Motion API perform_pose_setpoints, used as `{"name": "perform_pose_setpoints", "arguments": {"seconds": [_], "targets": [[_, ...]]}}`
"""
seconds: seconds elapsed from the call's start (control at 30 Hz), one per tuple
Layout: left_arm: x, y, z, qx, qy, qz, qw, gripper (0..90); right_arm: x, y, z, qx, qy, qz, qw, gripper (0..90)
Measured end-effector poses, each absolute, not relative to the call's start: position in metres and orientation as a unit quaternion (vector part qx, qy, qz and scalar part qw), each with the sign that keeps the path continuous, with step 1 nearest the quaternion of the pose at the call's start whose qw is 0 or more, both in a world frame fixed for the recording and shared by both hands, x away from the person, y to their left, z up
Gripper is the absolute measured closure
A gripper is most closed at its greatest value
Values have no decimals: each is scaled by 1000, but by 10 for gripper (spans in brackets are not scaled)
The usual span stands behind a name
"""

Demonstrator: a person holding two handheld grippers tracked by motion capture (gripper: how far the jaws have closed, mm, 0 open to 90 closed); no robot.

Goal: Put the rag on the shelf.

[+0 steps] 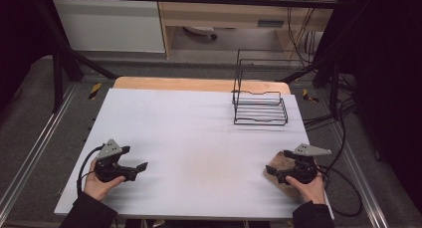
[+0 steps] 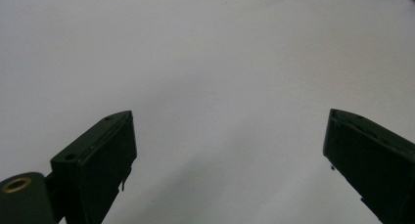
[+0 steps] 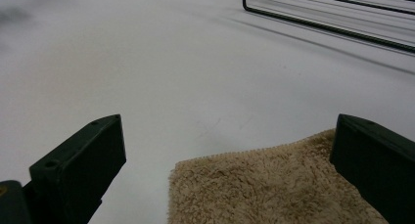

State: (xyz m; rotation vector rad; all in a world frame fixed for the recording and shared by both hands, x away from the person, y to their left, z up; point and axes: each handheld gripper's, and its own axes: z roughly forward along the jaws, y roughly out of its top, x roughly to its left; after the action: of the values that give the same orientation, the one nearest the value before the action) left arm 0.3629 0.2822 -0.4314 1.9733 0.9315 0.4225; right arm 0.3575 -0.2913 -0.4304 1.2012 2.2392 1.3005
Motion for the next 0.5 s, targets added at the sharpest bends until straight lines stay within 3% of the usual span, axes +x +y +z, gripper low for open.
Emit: {"name": "perform_pose_setpoints", "arguments": {"seconds": [0.5], "targets": [[362,284,-434,799,376,174,437,71,351,-289,-427,412,789,431,152,38]]}}
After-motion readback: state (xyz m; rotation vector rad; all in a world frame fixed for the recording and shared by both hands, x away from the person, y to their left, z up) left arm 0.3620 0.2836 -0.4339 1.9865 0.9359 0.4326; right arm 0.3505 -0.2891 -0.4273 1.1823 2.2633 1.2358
